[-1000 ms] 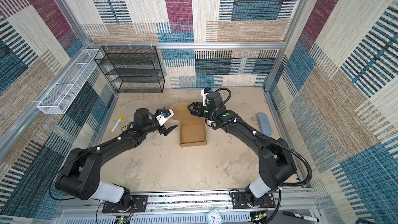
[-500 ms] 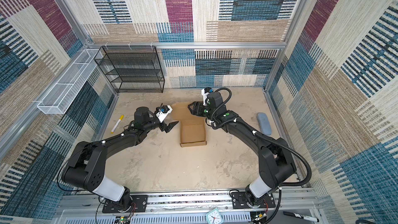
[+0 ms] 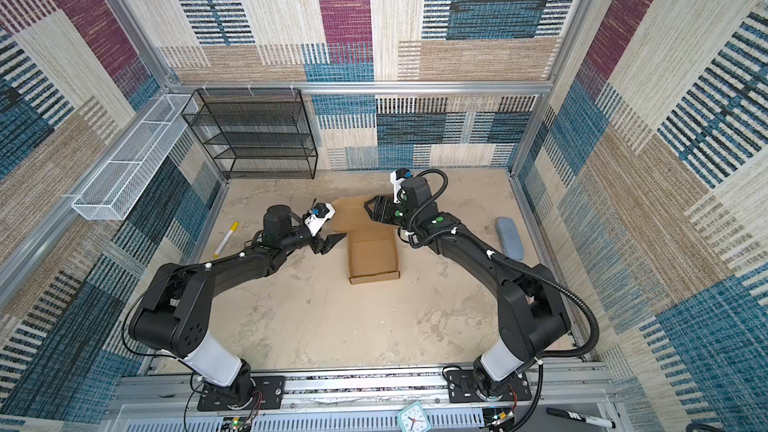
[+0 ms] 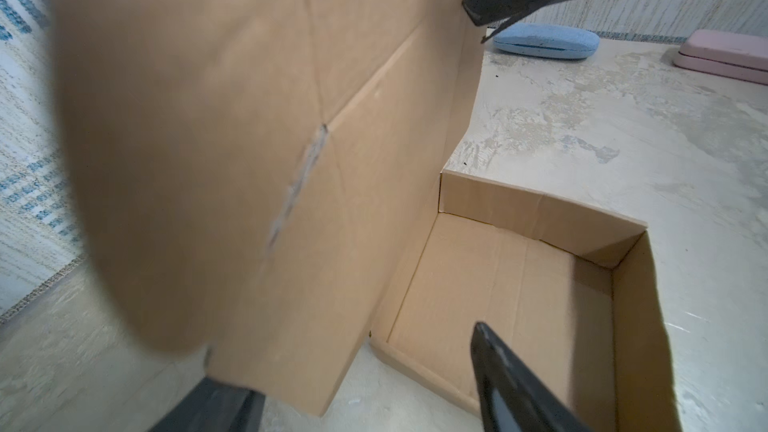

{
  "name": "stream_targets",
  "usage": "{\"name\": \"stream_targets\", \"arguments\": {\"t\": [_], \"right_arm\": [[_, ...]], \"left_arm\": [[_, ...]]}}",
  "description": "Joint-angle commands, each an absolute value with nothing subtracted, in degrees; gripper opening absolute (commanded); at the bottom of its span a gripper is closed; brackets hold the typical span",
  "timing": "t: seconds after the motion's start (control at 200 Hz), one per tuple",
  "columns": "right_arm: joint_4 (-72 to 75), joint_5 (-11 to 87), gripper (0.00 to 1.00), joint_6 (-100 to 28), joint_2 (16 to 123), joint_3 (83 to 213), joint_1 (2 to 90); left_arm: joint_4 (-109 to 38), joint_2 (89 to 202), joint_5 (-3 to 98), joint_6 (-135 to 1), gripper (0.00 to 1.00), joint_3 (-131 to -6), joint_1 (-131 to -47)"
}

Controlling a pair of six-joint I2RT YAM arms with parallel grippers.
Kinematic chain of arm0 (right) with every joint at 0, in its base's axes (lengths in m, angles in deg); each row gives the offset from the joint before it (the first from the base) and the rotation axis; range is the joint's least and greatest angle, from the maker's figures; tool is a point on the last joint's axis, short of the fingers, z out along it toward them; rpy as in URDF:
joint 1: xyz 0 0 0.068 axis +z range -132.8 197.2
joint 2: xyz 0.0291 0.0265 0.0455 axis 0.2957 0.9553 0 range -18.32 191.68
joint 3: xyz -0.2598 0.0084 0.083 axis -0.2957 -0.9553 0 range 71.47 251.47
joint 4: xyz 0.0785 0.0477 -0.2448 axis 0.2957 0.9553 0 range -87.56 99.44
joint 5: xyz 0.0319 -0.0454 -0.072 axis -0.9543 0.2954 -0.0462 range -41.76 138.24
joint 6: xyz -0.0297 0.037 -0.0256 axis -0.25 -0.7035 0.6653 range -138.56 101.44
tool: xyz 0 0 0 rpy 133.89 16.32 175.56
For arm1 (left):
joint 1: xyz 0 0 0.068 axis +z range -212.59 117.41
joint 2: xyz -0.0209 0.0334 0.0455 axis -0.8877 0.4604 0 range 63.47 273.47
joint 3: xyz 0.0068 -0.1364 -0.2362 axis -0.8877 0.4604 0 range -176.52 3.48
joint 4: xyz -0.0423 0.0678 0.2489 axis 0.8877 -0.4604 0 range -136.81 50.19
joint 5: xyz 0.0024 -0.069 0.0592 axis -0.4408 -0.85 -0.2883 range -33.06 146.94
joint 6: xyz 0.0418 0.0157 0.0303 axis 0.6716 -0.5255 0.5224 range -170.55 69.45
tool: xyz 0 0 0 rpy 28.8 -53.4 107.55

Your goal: Fold the paper box

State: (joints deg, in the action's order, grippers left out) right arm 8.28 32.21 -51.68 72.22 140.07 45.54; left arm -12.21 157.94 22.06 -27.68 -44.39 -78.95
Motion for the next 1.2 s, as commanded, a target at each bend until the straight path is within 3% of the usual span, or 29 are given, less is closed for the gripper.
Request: {"name": "stream_targets", "arguments": {"t": [0.0,0.33,0.416,1.192], "right_arm": [[6.22,31.63,0.74,-51.34,72.47,140.07,45.42],[5.84,31.54,0.74,-51.52,72.46,139.50,45.32],[5.83,31.54,0.74,-51.52,72.39,139.41,45.35],[4.83,30.84,0.74,-51.87,71.42,137.80,45.27]], "left_arm": [[-9.43,158.34,21.41,-29.62,0.73,-44.89,-78.91],[-7.83,159.79,23.27,-30.89,0.61,-45.14,-78.84],[-7.45,159.97,23.27,-30.90,0.50,-45.17,-78.85],[-7.85,162.41,25.17,-32.36,0.26,-47.49,-78.85]]}}
